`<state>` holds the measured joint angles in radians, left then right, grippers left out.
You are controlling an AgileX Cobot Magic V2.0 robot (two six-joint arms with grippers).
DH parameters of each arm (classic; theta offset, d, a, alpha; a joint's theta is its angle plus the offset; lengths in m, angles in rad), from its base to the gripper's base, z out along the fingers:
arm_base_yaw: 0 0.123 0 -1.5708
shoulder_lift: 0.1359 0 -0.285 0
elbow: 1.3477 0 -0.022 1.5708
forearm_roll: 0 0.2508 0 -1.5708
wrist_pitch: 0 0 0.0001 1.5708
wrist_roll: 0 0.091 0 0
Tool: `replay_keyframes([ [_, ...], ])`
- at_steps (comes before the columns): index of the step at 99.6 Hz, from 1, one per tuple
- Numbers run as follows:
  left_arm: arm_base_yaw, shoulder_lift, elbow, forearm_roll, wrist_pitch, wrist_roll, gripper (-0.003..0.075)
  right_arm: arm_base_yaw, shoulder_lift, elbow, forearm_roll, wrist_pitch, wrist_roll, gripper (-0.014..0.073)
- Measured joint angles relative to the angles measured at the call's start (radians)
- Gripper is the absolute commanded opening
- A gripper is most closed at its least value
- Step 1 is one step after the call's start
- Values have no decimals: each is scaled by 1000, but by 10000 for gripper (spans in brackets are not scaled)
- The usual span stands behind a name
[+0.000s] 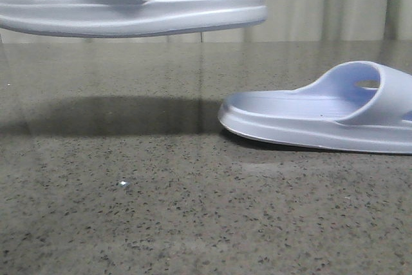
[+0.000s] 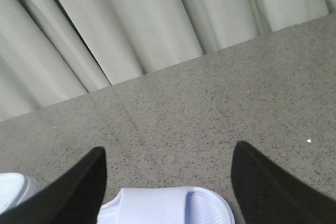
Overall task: Insert blue slippers together front up
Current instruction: 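Lift the slipper with the left gripper and hold it raised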
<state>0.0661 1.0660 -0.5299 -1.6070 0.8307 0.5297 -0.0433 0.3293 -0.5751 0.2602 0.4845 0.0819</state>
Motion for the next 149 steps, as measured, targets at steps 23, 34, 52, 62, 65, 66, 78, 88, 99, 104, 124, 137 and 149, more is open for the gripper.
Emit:
replay_keyframes([
  [23, 0, -2, 0, 0, 0, 0, 18, 0, 46, 0, -2, 73, 85, 435],
  [34, 0, -2, 0, 0, 0, 0, 16, 0, 94, 8, -4, 92, 153, 435],
  [52, 0, -2, 0, 0, 0, 0, 16, 0, 181, 47, -6, 97, 218, 435],
  [62, 0, -2, 0, 0, -4, 0, 16, 0, 221, 59, -6, 91, 225, 435],
  [65, 0, -2, 0, 0, -4, 0, 16, 0, 234, 63, -6, 86, 227, 435],
  [66, 0, -2, 0, 0, -6, 0, 16, 0, 236, 66, -6, 82, 229, 435],
  [78, 0, -2, 0, 0, -8, 0, 16, 0, 276, 87, -4, 56, 233, 434],
  [88, 0, -2, 0, 0, -8, 0, 16, 0, 308, 105, 3, 41, 235, 433],
  [99, 0, -2, 0, 0, -8, 0, 16, 0, 339, 122, 9, 26, 235, 433],
  [104, 0, -2, 0, 0, -8, 0, 16, 0, 358, 123, 14, 24, 235, 433],
  [124, 0, -2, 0, 0, -8, 0, 16, 0, 431, 123, 41, -1, 235, 433],
  [137, 0, -2, 0, 0, -9, 0, 16, 0, 489, 123, 74, -20, 235, 433],
  [149, 0, -2, 0, 0, -9, 0, 16, 0, 542, 123, 103, -37, 235, 433],
])
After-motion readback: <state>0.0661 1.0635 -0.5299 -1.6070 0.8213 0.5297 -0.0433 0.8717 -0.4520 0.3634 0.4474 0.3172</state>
